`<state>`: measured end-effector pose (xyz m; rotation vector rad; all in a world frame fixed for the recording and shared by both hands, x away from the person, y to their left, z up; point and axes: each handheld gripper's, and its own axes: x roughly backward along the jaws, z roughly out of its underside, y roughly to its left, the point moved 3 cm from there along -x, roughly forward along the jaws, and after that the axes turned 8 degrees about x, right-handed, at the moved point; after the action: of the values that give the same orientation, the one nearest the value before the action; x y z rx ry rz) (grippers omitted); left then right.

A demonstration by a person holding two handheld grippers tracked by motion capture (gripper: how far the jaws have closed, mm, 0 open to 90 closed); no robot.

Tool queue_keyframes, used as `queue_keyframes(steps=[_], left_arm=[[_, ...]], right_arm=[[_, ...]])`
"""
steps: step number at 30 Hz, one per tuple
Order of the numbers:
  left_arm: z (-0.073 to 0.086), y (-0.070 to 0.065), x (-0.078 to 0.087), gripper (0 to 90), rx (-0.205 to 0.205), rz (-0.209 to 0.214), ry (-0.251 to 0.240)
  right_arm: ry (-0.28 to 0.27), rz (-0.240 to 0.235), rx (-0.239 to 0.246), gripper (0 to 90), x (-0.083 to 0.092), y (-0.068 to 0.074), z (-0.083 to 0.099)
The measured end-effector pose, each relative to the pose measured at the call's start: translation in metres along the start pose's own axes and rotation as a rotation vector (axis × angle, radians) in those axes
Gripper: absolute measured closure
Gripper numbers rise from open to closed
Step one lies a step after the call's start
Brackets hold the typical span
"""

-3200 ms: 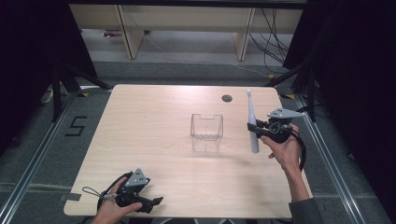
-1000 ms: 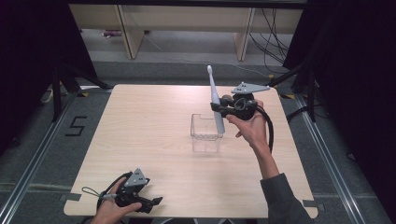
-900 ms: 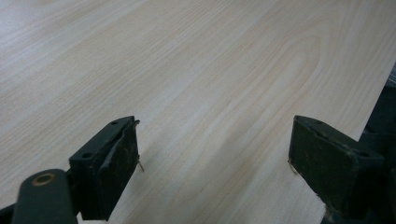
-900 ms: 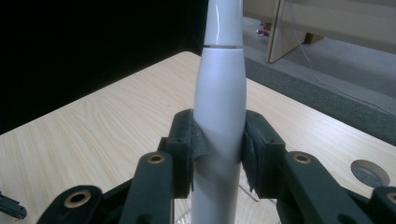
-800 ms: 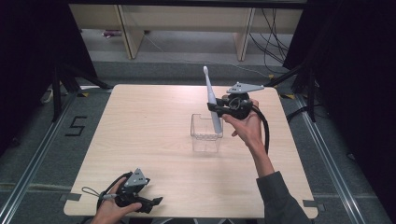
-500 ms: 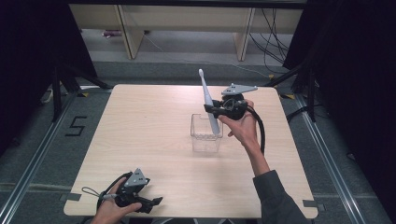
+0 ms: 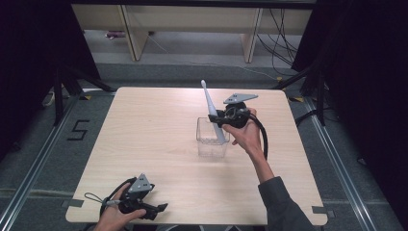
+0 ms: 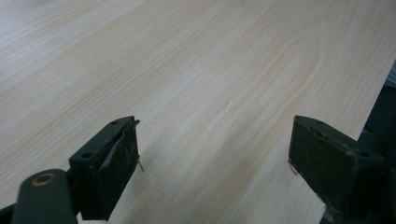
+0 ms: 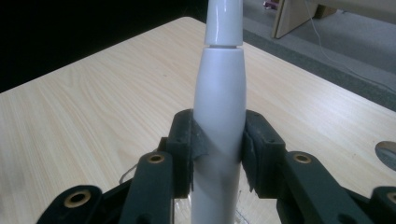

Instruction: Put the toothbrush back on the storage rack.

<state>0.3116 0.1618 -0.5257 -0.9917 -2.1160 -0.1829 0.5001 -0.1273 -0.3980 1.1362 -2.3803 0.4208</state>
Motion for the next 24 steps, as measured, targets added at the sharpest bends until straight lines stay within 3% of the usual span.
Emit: queue_keyframes(steps=[2,5,6,7,9,10,13,15,16,17,20,21,22,24], left_arm=[[0.000,0.000,0.000,15.3,0.000,0.000,0.001],[0.000,-0.001,0.000,15.3,0.006,0.005,0.003],[0.000,-0.001,-0.001,15.3,0.008,0.001,-0.001],[0.000,-0.003,-0.001,15.3,0.024,0.014,-0.005],[0.000,0.000,0.000,15.3,-0.001,0.001,0.001],[0.000,0.000,0.000,15.3,0.000,0.001,0.000],[0.000,0.000,0.000,15.3,0.001,0.001,0.000],[0.000,0.000,0.000,15.3,0.000,0.001,0.001],[0.000,0.000,0.000,15.3,0.001,0.001,0.000],[0.000,0.000,0.000,15.3,0.000,0.001,0.000],[0.000,0.000,0.000,15.3,0.000,0.001,0.001],[0.000,0.000,0.000,15.3,0.000,0.001,0.000],[0.000,0.000,0.000,15.3,0.000,0.001,0.001],[0.000,0.000,0.000,15.3,0.002,0.001,0.001]], right_arm=[[0.013,-0.008,-0.015,66.6,-0.003,0.002,0.002],[0.033,-0.014,0.010,66.6,-0.006,0.001,0.005],[0.032,-0.007,-0.018,66.6,-0.008,0.003,0.006],[0.039,-0.009,-0.003,66.6,-0.008,0.002,0.007],[0.045,-0.009,-0.009,66.6,-0.011,0.002,0.008],[0.045,-0.017,0.009,66.6,-0.013,0.001,0.009],[0.060,-0.019,-0.020,66.6,-0.016,0.004,0.012],[0.079,-0.014,-0.014,66.6,-0.017,0.004,0.013],[0.063,-0.005,0.017,66.6,-0.020,0.002,0.014],[0.084,-0.017,-0.005,66.6,-0.020,0.004,0.015],[0.077,-0.014,-0.005,66.6,-0.024,0.004,0.016],[0.104,-0.018,-0.017,66.6,-0.022,0.005,0.017],[0.098,-0.015,0.012,66.6,-0.024,0.004,0.017],[0.103,-0.019,0.003,66.6,-0.026,0.006,0.017]])
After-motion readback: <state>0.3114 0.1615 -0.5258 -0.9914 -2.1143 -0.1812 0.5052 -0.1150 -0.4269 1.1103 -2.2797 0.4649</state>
